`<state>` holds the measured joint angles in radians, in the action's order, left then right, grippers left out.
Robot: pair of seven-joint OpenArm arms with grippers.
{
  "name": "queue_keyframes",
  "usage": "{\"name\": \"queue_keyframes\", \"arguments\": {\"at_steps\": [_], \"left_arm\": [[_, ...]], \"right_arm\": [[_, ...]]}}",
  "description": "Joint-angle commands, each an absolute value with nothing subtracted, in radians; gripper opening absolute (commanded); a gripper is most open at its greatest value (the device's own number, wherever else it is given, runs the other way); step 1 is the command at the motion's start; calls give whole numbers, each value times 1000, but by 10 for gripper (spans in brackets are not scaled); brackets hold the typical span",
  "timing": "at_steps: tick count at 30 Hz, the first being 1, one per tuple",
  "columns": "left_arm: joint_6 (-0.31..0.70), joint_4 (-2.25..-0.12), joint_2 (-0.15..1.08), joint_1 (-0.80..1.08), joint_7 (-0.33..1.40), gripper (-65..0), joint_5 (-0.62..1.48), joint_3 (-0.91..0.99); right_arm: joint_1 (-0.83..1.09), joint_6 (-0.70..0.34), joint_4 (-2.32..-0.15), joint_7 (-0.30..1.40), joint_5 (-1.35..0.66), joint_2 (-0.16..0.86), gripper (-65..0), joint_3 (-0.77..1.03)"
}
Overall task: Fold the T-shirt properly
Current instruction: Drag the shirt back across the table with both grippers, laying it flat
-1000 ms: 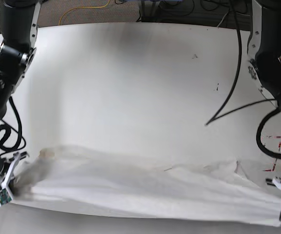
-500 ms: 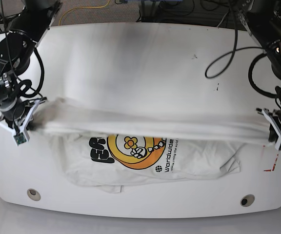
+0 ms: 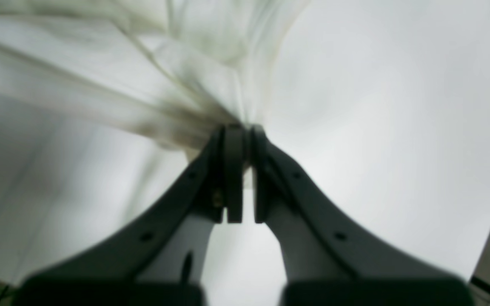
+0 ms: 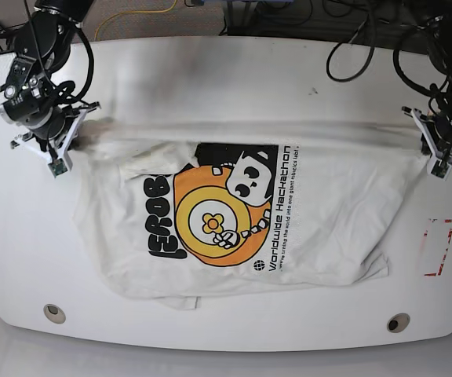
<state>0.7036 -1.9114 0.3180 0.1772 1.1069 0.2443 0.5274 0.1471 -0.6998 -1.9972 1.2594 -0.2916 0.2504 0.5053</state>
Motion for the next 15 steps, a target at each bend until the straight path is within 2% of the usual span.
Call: {"name": "queue_keyframes", "arguments": {"at_steps": [1,8,15], "left_arm": [[698,-1933,360,219,1090,-650,232,541],[698,-1931,407,355,1089,-650,216,562],[698,-1933,418,407,1090,-650,209,596]], "right_arm": [[162,-698,-2017,1244,-288,254,-650,513],[222,-698,-2017,1244,-288,242,-650,512],[228,-698,-2017,1242,-286,234,-650,512]]}}
